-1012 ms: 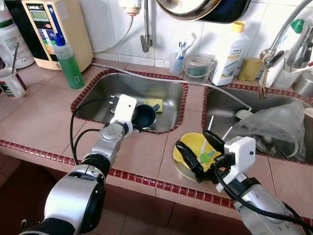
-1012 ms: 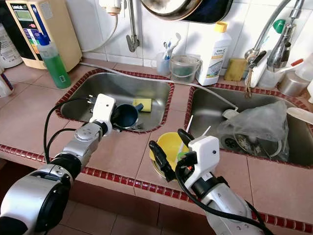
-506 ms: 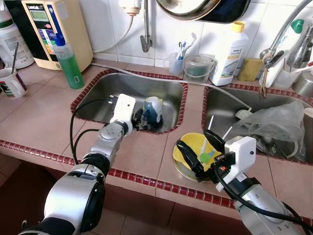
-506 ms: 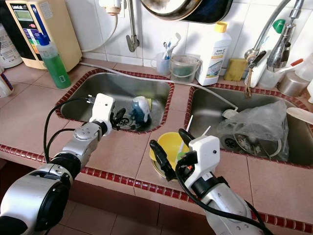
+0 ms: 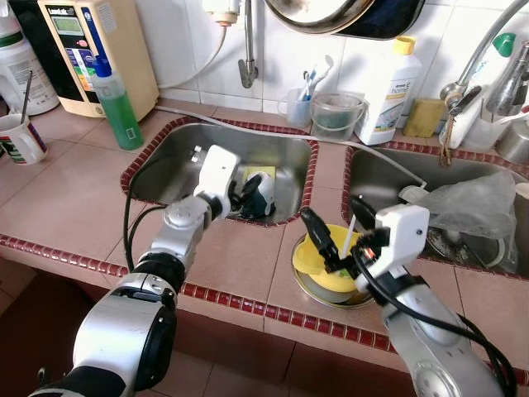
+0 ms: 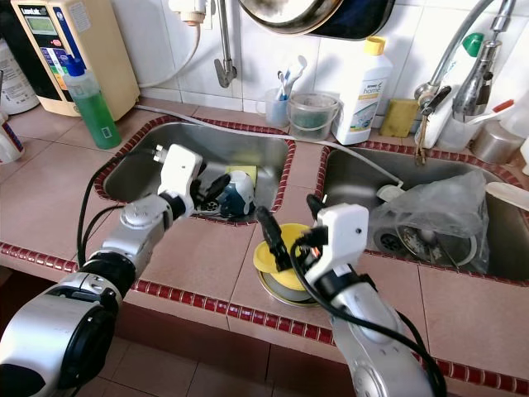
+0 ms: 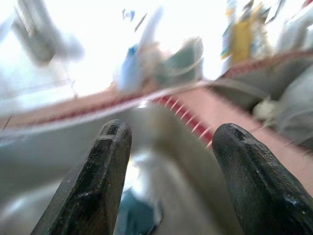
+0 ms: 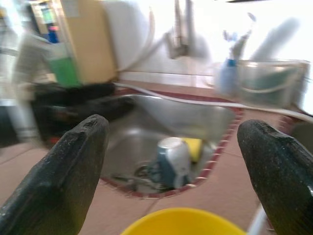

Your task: Kitchen organization

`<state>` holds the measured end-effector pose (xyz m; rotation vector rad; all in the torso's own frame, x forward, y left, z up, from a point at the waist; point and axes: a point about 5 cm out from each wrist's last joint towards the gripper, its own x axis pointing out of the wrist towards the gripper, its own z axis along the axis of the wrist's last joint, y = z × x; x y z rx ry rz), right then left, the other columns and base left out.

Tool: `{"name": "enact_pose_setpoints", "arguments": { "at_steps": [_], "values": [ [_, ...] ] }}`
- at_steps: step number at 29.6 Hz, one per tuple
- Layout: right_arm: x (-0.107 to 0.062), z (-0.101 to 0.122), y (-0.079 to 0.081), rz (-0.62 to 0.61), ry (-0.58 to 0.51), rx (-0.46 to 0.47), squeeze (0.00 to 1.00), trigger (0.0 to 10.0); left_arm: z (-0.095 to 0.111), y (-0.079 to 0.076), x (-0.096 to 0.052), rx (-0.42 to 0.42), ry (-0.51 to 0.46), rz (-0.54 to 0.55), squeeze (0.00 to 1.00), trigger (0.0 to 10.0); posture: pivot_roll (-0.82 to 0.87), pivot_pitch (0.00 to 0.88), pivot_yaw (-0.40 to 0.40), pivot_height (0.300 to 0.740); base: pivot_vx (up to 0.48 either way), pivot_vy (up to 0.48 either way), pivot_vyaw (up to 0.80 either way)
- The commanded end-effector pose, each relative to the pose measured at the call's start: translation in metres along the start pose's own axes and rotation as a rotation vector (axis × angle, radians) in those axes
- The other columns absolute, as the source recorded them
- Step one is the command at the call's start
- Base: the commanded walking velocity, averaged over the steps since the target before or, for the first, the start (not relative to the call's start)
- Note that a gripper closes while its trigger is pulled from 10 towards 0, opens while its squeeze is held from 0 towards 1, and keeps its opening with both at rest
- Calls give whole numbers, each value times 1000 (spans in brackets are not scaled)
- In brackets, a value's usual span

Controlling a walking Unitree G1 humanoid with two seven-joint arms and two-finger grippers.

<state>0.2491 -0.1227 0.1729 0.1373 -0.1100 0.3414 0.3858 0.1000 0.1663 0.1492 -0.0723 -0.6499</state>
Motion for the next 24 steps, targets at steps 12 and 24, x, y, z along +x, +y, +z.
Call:
{"name": "enact_pose_setpoints", "arguments": {
  "at_steps": [12,24],
  "values": [
    [22,-4,-24,-304,-5,63,0,10000,44,-25,-28,-14,-149,-348,0,10000,-4,0,8,740,0,0,0],
    [51,-9,-35,-481,53,151,0,10000,66,-53,-53,24,-90,-552,0,10000,11,0,11,740,0,0,0]
  ]
}}
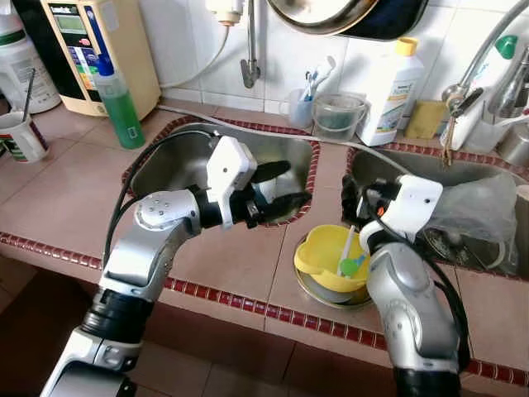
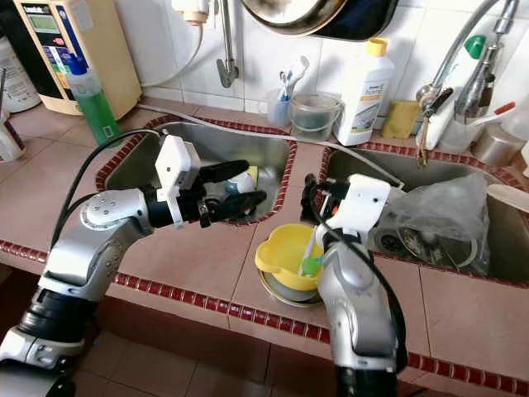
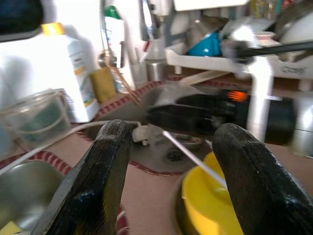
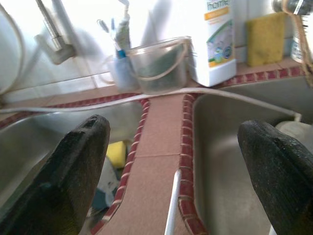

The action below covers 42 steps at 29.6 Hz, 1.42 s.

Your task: Kitchen organization

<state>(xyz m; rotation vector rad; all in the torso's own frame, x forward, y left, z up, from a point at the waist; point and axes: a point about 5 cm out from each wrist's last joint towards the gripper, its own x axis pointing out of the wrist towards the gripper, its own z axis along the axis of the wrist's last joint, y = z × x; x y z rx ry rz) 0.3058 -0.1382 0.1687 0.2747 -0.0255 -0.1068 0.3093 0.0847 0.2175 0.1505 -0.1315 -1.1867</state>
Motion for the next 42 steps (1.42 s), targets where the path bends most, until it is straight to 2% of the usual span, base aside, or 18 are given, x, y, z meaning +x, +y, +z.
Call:
{"name": "enact_pose_setpoints", "arguments": {
  "at_steps": [1,8,11,15,21,25,34,35,37,38,39,40,41,42],
  "values": [
    [4,-2,1,-28,28,23,0,10000,6,-4,0,10,9,-22,0,10000,11,0,11,740,0,0,0],
    [10,2,12,-40,57,90,0,10000,16,-8,-1,-19,13,-18,0,10000,19,1,6,740,0,0,0],
    [8,4,21,-46,95,90,0,10000,22,-13,-1,-34,10,-8,0,10000,22,8,-1,740,0,0,0],
    [2,3,26,-49,136,160,0,10000,25,-14,-2,-50,3,8,0,10000,20,12,-4,740,0,0,0],
    [-1,1,27,-65,169,179,0,10000,29,-16,-1,-58,-5,14,0,10000,20,12,-4,740,0,0,0],
    [-4,1,26,-85,196,193,0,10000,32,-24,-2,-45,4,-23,0,10000,21,20,-8,740,0,0,0],
    [-11,-6,25,-90,262,239,0,10000,20,-31,-8,-33,74,-58,0,10000,24,26,-9,740,0,0,0],
    [-11,-7,26,-87,273,253,0,9451,20,-32,-8,-36,76,-63,0,10000,24,26,-9,740,0,0,0],
    [-12,-8,27,-82,283,266,0,9333,20,-32,-8,-38,79,-67,0,10000,24,26,-9,740,0,0,0],
    [-12,-8,28,-74,292,280,0,8902,20,-33,-8,-37,80,-69,0,10000,24,26,-9,740,0,0,0],
    [-13,-9,31,-56,311,298,0,8000,20,-33,-8,-31,87,-76,0,10000,24,25,-9,740,0,0,0],
    [-14,-8,31,-51,315,306,0,7686,20,-34,-9,-30,91,-82,0,10000,24,25,-9,740,0,0,0],
    [-14,-8,32,-49,317,310,0,4196,20,-34,-9,-30,93,-85,0,10000,24,25,-9,740,0,0,0],
    [-14,-8,32,-52,317,311,0,1569,20,-35,-9,-29,96,-90,0,10000,24,25,-9,740,0,0,0]
  ]
}}
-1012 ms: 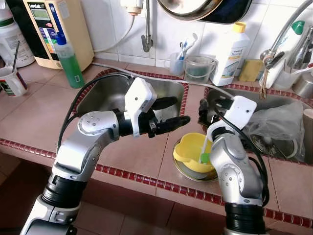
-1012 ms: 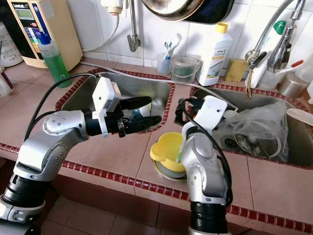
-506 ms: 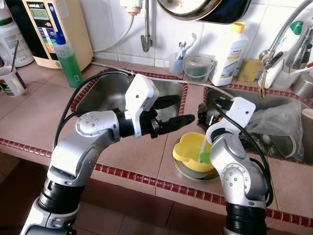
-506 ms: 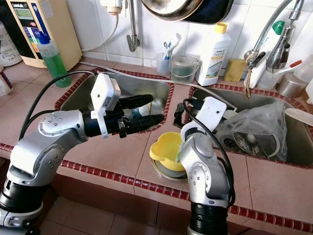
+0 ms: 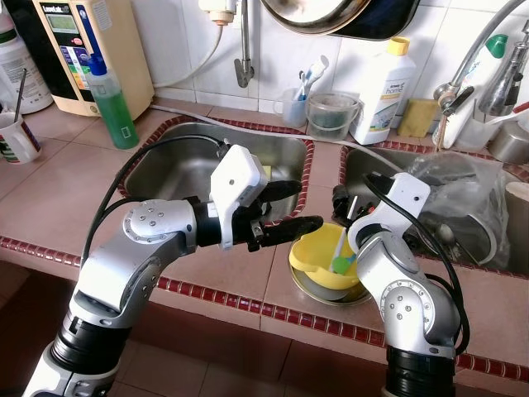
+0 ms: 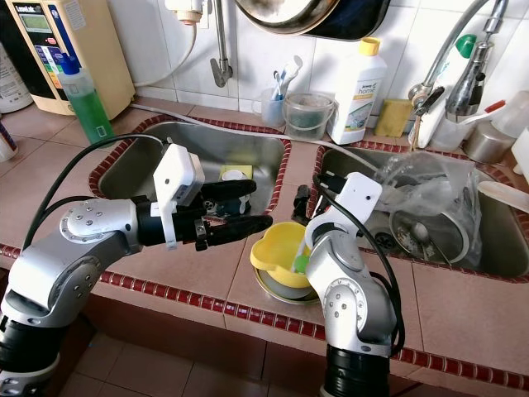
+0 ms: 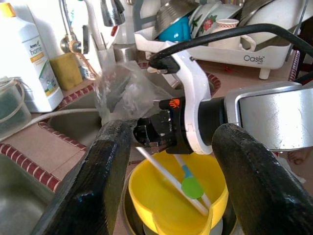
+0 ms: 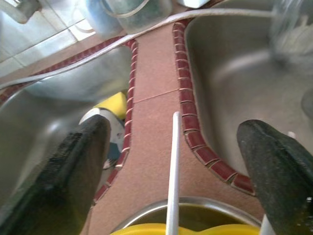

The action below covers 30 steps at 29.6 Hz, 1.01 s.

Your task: Kitchen organization

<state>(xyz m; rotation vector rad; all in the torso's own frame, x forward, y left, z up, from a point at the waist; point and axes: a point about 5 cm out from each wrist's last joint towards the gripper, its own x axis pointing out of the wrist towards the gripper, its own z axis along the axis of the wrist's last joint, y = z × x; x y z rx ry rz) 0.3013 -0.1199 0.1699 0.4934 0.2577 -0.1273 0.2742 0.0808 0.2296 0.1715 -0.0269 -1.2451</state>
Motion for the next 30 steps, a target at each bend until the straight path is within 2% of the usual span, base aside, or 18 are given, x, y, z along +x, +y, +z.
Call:
{"name": "enact_pose_setpoints", "arguments": {
  "at_steps": [1,2,3,17,30],
  "values": [
    [-7,-9,13,20,37,104,0,784,1,-5,-1,14,13,-28,0,10000,24,25,-9,740,0,0,0],
    [-7,-9,12,18,37,104,0,784,1,-5,-1,16,14,-31,0,10000,24,25,-9,740,0,0,0],
    [-7,-9,12,16,36,106,0,0,-1,-6,-2,18,21,-31,0,10000,24,25,-9,740,0,0,0],
    [-5,-7,13,14,71,205,0,0,1,-5,0,26,18,-17,0,10000,33,2,-13,740,0,0,0],
    [0,-6,13,4,83,210,0,0,3,-4,0,31,12,-8,0,10000,37,4,-13,740,0,0,0]
  ]
}}
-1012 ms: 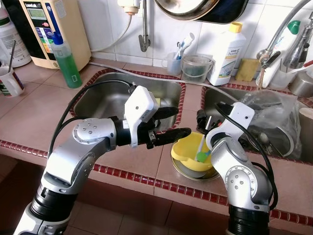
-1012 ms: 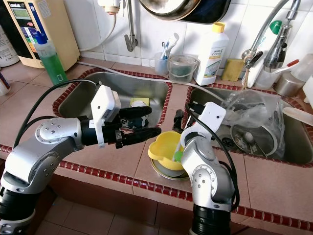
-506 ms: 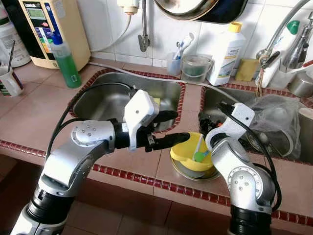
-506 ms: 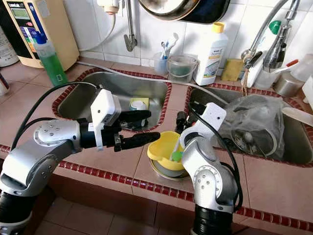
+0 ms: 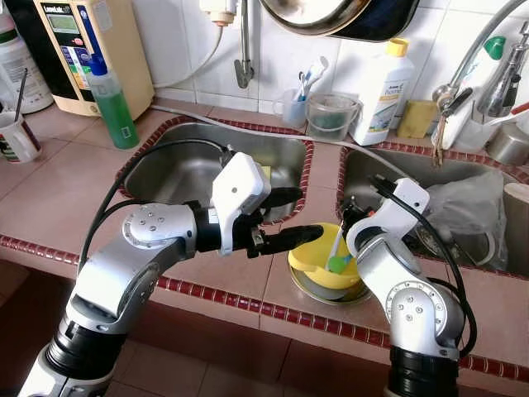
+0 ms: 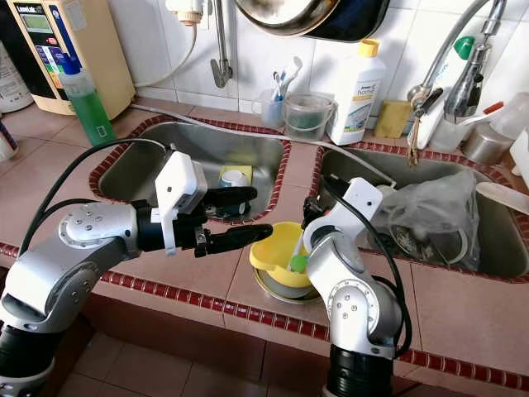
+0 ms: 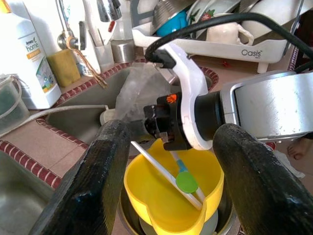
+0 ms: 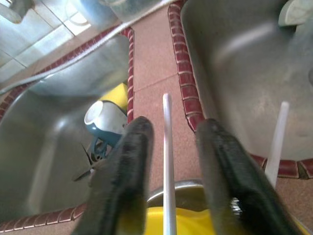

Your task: Kitchen organization

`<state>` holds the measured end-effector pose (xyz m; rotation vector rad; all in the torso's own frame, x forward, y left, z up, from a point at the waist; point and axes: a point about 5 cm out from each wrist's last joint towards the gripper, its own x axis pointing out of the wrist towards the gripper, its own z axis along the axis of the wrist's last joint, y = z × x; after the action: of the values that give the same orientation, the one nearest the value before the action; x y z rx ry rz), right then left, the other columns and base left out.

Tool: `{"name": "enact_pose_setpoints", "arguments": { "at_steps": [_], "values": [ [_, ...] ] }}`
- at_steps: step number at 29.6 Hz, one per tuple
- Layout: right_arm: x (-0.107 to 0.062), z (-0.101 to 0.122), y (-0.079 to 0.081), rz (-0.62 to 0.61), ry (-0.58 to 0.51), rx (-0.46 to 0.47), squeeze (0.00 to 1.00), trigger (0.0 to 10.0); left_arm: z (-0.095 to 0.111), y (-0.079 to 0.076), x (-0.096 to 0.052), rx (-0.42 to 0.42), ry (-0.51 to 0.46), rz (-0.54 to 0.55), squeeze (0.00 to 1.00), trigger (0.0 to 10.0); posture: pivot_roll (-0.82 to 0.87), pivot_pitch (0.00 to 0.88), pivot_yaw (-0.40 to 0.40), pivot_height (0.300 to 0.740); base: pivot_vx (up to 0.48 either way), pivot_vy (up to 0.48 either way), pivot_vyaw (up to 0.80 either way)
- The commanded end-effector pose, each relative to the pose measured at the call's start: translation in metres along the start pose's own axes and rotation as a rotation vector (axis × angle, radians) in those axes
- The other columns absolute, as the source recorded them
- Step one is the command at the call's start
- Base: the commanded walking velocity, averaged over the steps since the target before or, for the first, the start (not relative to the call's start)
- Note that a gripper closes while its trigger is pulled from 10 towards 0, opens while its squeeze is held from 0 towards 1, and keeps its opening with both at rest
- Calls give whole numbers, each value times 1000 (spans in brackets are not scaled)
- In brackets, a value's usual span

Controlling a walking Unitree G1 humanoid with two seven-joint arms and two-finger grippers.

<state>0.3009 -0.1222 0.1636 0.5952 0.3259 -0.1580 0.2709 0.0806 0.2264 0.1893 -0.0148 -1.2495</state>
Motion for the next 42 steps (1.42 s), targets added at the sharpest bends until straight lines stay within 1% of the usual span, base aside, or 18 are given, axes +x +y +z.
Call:
{"name": "enact_pose_setpoints", "arguments": {
  "at_steps": [1,4,10,21,27,32,33,34,36,37,38,39,40,41,42],
  "values": [
    [1,-2,18,39,24,114,0,0,6,0,1,26,-6,-1,0,10000,35,11,-7,740,0,0,0],
    [5,-1,18,37,34,147,0,0,7,0,1,30,-7,1,0,10000,35,14,-6,740,0,0,0],
    [9,2,17,35,24,153,0,0,8,1,1,26,-11,13,0,10000,37,19,-7,740,0,0,0],
    [10,8,19,46,7,158,0,0,9,3,0,21,-14,29,0,10000,39,26,-11,740,0,0,0],
    [8,14,22,78,-6,167,0,0,9,4,1,15,-18,35,0,10000,36,26,-12,740,0,0,0],
    [1,27,32,163,-59,163,0,0,9,6,1,8,-20,46,0,10000,34,24,-12,740,0,0,0],
    [-2,34,36,203,-89,155,0,588,8,7,1,6,-18,51,0,10000,34,22,-12,740,0,0,0],
    [-3,36,38,220,-93,158,0,2157,8,7,1,4,-19,55,0,10000,34,19,-12,740,0,0,0],
    [-5,42,41,253,-106,169,0,4235,8,12,1,-14,-18,93,0,10000,35,18,-13,740,0,0,0],
    [-5,43,41,256,-108,169,0,6824,7,13,1,-18,-15,99,0,10000,35,18,-13,740,0,0,0],
    [-5,43,42,260,-107,168,0,6824,7,14,1,-20,-15,106,0,10000,35,18,-13,740,0,0,0],
    [-5,46,42,276,-103,171,0,10000,6,17,0,-25,-15,122,0,10000,37,10,-16,740,0,0,0],
    [-5,47,43,286,-103,175,0,10000,6,18,0,-30,-16,129,0,10000,37,10,-16,740,0,0,0],
    [-5,54,44,320,-138,160,0,10000,5,21,0,-44,-22,154,0,10000,38,7,-17,740,0,0,0],
    [-5,56,44,332,-148,154,0,10000,5,22,-1,-48,-24,162,0,10000,38,7,-17,740,0,0,0]
  ]
}}
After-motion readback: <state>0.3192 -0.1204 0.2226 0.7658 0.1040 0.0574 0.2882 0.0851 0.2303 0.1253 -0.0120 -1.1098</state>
